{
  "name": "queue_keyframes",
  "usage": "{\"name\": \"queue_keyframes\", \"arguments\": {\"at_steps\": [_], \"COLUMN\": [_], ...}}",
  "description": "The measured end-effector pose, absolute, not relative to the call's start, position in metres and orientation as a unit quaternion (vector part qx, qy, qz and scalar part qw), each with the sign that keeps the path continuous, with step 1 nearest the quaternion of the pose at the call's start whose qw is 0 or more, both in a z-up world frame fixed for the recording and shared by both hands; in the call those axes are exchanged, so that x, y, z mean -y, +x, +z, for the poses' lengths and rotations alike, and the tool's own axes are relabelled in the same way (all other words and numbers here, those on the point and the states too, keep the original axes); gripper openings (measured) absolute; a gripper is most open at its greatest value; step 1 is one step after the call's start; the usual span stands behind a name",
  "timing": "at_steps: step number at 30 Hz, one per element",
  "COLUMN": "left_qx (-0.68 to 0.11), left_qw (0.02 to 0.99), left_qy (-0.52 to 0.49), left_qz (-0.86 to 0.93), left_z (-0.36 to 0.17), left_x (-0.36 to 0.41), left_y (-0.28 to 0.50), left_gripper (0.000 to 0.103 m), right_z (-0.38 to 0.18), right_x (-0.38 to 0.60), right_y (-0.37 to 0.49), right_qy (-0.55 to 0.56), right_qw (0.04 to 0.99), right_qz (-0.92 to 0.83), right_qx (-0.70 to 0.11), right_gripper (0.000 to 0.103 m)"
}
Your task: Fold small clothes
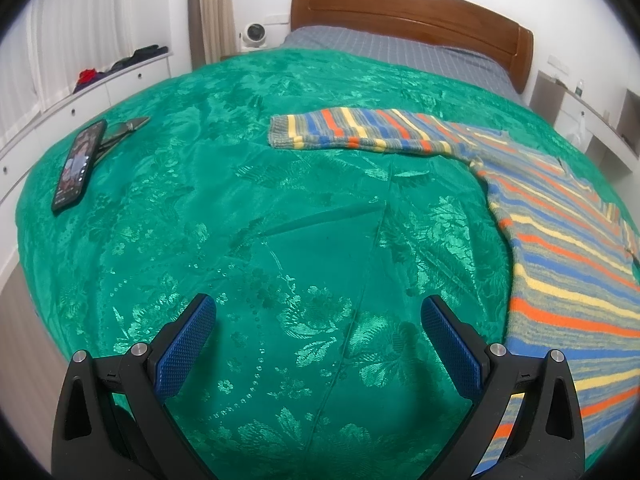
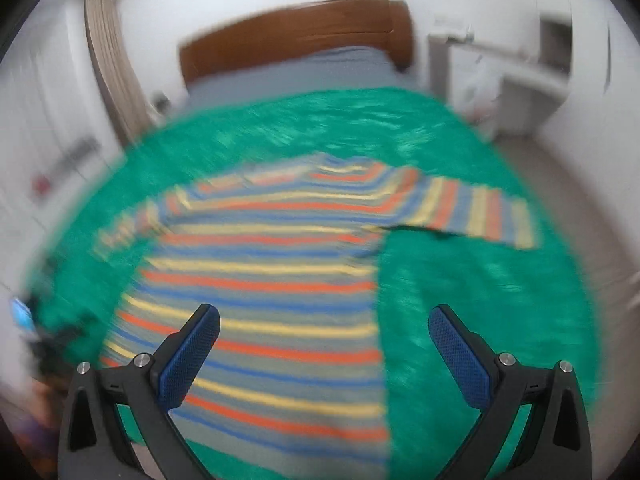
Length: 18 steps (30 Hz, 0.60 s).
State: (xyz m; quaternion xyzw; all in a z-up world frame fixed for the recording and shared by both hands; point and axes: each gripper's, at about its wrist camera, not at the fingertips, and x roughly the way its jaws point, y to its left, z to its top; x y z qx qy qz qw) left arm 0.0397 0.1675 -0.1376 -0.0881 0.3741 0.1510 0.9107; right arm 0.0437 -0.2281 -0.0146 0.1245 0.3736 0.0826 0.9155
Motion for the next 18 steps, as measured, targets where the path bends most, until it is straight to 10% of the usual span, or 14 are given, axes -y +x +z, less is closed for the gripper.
{"name": "queue_keyframes", "arguments": {"at_steps": [7, 18], "left_qx": [-0.379, -0.396], "left_qw": [0.908, 0.903], "left_qy": [-0.087, -0.04], "left_qz": [0.156, 0.161], "left_z": [-0.14, -0.148], "left_x": [-0.167, -0.151], "left_y": [0.043, 0.052], "left_gripper": [0.102, 0.102], "right_z": [-0.054, -0.13], "right_x": [0.431, 0.528], "right_y": [0.126, 0.197], "right_qy": [0.333, 0.429], "right_qw": [0.878, 0.795], "right_qz": [-0.021, -0.074], "right_qx": [-0.344, -0.423], "right_gripper": [0.101, 0.062]}}
